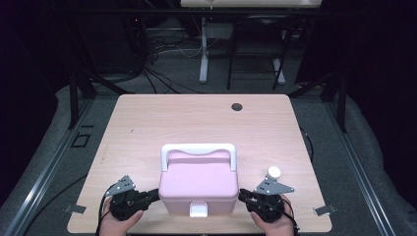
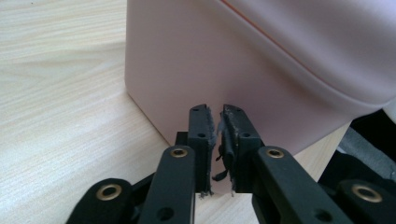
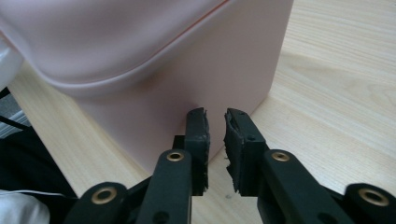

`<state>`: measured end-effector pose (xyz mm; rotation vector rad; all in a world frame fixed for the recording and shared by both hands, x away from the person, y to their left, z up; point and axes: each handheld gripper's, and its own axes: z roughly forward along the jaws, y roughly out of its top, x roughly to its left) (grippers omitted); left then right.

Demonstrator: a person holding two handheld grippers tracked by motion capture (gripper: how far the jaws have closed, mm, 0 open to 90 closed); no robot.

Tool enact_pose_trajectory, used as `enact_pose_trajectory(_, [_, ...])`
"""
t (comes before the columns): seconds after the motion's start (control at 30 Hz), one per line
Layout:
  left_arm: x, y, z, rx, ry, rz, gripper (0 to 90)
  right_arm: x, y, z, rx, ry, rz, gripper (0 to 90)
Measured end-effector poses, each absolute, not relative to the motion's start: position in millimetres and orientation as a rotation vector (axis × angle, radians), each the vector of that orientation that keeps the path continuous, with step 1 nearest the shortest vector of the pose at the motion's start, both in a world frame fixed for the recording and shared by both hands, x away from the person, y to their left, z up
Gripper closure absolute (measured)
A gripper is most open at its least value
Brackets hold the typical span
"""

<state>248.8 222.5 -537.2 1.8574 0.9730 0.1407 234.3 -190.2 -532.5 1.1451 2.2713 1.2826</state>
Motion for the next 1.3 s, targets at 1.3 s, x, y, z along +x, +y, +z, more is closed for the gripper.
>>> enact_pose_trajectory(1.3, [290, 230, -460, 1.761, 0.954, 0.123, 65.5, 270, -194, -454, 1.145, 2.161, 1.437, 60.0])
